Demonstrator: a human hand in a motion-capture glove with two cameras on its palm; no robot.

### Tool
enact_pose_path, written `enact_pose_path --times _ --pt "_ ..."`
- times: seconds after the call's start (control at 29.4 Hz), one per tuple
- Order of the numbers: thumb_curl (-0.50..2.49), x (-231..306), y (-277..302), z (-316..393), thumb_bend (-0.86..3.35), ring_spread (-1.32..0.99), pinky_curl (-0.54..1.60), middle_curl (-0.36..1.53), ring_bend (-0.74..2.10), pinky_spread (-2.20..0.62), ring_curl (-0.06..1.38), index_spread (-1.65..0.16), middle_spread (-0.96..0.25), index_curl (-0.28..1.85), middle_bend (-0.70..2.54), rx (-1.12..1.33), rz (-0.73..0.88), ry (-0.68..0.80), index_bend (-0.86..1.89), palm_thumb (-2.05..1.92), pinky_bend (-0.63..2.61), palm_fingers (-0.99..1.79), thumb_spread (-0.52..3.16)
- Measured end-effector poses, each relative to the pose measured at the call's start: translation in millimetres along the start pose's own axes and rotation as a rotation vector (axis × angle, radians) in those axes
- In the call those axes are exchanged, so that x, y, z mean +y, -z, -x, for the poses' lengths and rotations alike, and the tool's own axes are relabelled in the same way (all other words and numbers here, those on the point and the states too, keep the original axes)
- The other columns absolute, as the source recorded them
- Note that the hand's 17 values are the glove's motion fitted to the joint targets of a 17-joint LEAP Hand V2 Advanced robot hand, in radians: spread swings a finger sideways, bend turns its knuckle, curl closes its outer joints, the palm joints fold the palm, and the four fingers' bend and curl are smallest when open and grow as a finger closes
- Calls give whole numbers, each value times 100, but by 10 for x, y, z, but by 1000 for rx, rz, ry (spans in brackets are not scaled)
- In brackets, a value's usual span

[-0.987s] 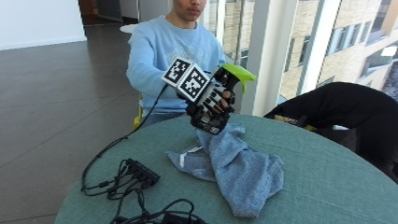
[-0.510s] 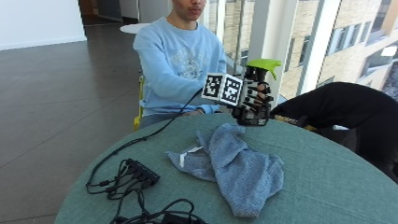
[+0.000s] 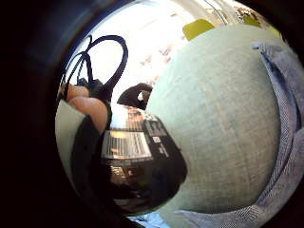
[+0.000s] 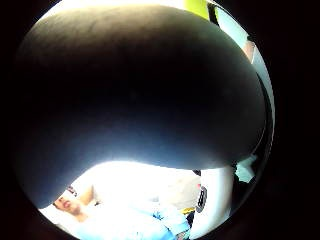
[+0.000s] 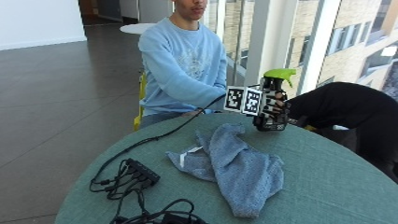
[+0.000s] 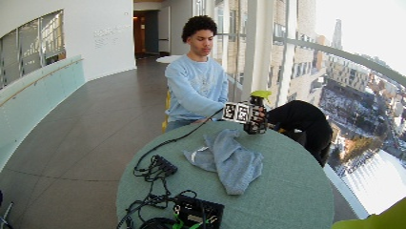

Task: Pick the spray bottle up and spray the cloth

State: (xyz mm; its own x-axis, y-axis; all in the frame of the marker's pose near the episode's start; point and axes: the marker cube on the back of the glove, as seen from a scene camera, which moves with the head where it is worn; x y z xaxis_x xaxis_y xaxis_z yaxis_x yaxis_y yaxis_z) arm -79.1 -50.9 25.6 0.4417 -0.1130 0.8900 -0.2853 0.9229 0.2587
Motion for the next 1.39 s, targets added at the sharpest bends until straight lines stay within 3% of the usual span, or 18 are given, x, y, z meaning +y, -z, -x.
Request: enact_pose_path --times 0.82,1.19,1.39 --pt "52 25 -237 -69 -3 -11 38 44 42 -8 38 -27 -11 37 22 3 54 -14 9 92 33 111 92" --pt "50 252 225 3 -3 -10 39 46 40 -3 39 -29 -10 29 31 101 43 31 7 90 30 95 97" --pt "49 638 655 5 -3 -10 38 46 32 2 36 -30 -9 28 32 198 106 62 12 88 27 87 99"
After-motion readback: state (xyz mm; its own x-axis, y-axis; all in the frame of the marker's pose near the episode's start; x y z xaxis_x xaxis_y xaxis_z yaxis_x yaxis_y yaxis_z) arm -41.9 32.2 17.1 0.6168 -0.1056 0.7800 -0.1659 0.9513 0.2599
